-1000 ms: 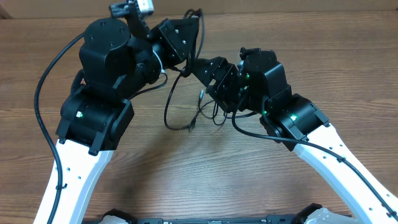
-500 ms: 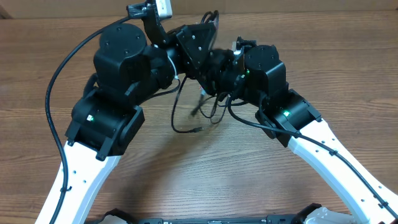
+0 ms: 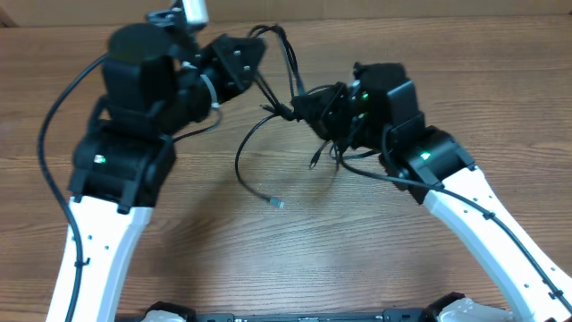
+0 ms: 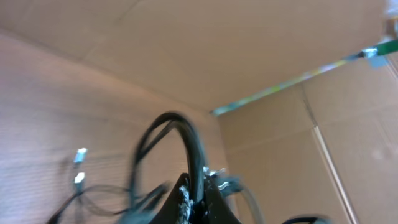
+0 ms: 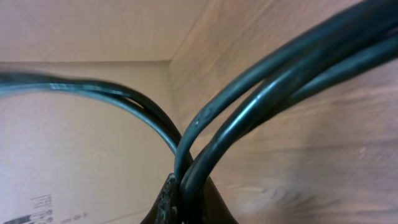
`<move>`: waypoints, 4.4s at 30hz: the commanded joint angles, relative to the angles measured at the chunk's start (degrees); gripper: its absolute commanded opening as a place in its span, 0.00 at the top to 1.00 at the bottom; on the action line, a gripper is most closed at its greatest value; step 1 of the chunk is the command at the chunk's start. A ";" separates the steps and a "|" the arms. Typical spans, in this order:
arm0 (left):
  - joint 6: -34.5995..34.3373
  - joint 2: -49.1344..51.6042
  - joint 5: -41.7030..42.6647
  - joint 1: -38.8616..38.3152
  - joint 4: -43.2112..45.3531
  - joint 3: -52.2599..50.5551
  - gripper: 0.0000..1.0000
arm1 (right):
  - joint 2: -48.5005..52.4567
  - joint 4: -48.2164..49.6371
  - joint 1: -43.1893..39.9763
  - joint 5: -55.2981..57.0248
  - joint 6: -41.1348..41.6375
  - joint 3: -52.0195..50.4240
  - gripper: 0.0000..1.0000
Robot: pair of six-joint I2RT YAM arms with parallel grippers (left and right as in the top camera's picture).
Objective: Untangle cables
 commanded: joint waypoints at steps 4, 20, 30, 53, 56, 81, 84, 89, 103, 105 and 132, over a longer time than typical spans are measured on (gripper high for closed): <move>5.03 -3.74 5.55 6.97 -7.52 1.36 0.96 | -0.04 1.92 -6.01 -2.60 -9.01 -0.37 0.96; 9.64 -3.65 -1.40 6.47 -10.29 -14.01 0.95 | -2.16 19.85 -8.17 -17.79 -1.79 -0.35 0.96; 11.06 -3.65 3.06 5.07 9.55 -27.78 0.96 | -3.26 23.52 -8.00 -29.55 1.53 -0.33 0.96; 13.57 6.08 3.37 -9.86 23.87 -27.78 0.90 | -3.26 39.71 -8.04 -32.96 7.93 -0.33 0.96; 13.77 6.08 4.61 -8.59 23.37 -27.78 0.90 | -3.26 38.62 -8.96 -33.11 6.86 -0.33 0.96; 29.05 -2.29 5.99 7.98 2.78 -27.78 0.91 | -3.26 37.99 -22.36 -38.49 4.26 -0.33 0.96; 29.49 -4.42 6.05 10.75 0.57 -27.78 0.91 | -3.26 37.68 -24.90 -40.63 4.04 -0.33 0.96; 30.01 -7.96 7.61 15.21 -1.22 -27.78 0.90 | -3.26 35.58 -27.67 -43.41 2.56 -0.33 0.96; 31.34 -11.72 24.96 16.59 3.13 -27.78 0.64 | -3.26 24.76 -27.78 -44.52 -6.23 -0.33 0.96; 31.34 -11.69 29.33 16.59 5.11 -27.78 0.53 | -3.26 21.49 -27.67 -44.76 -9.09 -0.33 0.96; 26.10 -11.47 32.85 11.61 8.35 -27.78 0.46 | -3.26 14.95 -18.49 -43.54 -23.02 -0.33 0.96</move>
